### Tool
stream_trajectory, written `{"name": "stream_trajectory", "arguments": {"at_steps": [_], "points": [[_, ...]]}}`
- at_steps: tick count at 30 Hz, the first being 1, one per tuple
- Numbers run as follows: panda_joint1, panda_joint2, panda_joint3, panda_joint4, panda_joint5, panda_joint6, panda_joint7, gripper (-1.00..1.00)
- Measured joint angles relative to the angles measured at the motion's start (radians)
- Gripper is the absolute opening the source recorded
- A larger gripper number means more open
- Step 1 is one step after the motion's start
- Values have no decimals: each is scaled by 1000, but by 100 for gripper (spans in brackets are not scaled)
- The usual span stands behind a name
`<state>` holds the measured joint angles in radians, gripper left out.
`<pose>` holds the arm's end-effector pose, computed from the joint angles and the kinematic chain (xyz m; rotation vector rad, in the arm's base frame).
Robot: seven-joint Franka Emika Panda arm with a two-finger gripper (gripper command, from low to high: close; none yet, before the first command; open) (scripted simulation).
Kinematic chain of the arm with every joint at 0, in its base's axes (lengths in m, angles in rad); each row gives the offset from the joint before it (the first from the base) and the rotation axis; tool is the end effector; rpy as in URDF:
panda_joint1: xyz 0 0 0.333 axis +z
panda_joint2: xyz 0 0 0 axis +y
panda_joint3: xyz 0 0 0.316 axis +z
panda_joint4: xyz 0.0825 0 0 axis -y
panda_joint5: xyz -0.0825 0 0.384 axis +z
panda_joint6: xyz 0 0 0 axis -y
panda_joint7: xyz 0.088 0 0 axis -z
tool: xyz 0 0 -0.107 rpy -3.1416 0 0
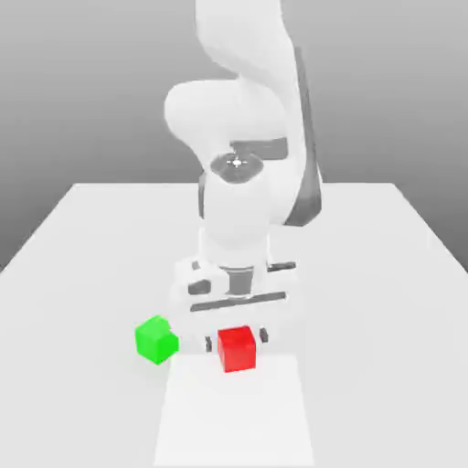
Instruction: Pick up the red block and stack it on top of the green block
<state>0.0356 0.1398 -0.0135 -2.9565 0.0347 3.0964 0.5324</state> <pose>0.3135 0.0037 0.1476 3.0255 -0.8452 0.0004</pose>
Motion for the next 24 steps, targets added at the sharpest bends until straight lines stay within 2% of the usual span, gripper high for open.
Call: {"name": "stream_trajectory", "arguments": {"at_steps": [5,14,24], "points": [[-6,9,5,1,-2,7,1,-100],[-13,-285,-15,-40,-52,-246,38,-100],[-302,-478,-123,-65,-144,-411,149,-100]]}}
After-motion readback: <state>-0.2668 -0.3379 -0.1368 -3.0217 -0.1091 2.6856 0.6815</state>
